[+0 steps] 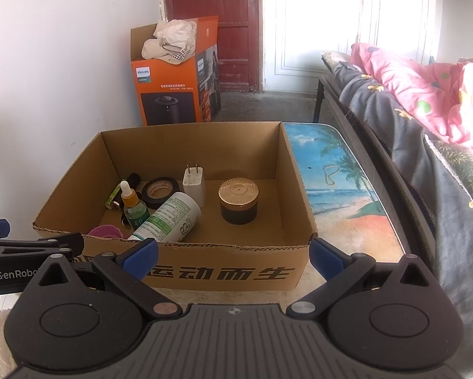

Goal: Organize rigid objects

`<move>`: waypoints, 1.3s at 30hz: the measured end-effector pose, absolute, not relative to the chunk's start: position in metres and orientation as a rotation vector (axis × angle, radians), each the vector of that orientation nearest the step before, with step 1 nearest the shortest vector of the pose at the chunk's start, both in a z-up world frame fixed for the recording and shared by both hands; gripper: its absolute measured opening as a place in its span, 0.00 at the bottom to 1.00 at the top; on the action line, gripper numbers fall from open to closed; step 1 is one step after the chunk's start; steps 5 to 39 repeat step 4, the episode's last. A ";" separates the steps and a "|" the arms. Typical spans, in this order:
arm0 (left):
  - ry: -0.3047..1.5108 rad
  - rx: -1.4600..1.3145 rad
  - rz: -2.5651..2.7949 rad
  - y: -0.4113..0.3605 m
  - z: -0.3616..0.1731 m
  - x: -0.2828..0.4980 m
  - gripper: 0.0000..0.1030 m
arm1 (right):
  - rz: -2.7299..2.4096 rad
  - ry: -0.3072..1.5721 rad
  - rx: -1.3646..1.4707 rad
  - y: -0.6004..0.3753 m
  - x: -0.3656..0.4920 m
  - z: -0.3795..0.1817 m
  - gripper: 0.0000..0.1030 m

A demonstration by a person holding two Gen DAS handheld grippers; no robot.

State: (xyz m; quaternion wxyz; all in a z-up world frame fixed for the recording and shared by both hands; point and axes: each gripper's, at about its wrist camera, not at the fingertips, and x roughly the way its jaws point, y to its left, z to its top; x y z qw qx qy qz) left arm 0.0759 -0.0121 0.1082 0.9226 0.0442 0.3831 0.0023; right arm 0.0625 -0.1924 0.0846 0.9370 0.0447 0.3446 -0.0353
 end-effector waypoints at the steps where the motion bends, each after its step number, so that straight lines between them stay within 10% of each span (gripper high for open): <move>1: 0.786 0.091 0.006 -0.012 0.108 0.076 1.00 | -0.072 0.704 0.091 -0.192 0.063 0.085 1.00; 39: 0.781 0.096 0.006 -0.012 0.109 0.076 1.00 | -0.072 0.704 0.092 -0.193 0.063 0.085 1.00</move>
